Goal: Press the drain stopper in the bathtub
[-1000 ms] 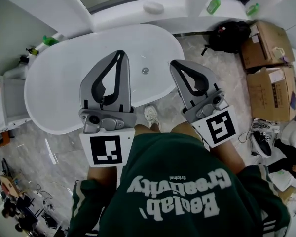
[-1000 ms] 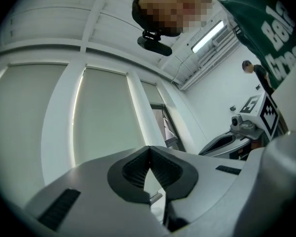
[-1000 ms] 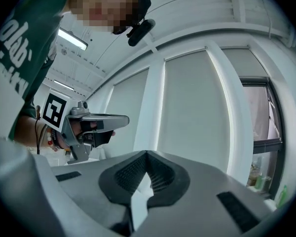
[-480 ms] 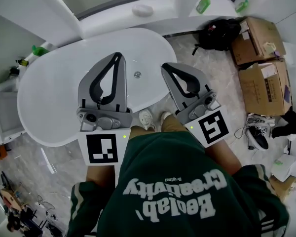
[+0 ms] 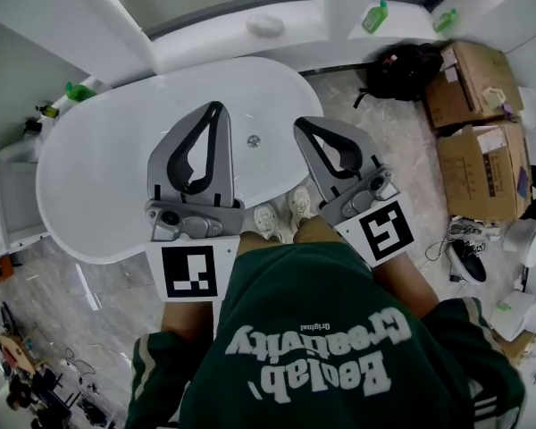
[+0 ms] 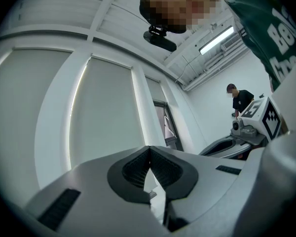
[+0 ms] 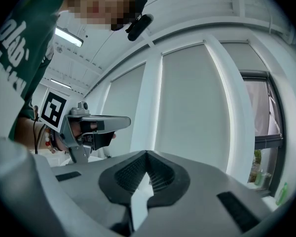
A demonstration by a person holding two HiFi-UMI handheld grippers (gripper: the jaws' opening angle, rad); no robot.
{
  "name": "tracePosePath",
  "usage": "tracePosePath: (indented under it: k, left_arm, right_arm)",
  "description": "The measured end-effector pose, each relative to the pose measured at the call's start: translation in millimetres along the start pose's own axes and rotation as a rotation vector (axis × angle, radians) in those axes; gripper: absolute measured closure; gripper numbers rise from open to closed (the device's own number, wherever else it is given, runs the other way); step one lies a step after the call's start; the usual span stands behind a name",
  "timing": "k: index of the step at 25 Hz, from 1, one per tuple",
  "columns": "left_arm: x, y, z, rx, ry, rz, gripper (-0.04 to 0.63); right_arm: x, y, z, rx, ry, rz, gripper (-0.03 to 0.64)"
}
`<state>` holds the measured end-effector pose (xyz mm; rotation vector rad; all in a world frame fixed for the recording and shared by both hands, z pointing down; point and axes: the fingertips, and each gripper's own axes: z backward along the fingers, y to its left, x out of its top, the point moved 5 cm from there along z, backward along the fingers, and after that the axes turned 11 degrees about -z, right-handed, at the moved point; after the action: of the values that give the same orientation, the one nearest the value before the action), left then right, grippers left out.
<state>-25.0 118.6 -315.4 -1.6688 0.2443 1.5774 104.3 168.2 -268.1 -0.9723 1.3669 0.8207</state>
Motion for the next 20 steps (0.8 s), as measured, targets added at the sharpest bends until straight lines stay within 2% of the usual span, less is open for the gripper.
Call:
tracePosePath:
  k: [9,20]
  left_arm:
    - [-2,-24,-19,0.025,0.070,-0.011,0.592]
    - [3,-46,-37,0.067,0.140,-0.046,0.592]
  right_arm:
    - [-11,-30,8,0.057,0.041,-0.018,0.603]
    - [-18,-62,10,0.131,0.034,-0.052,0.603]
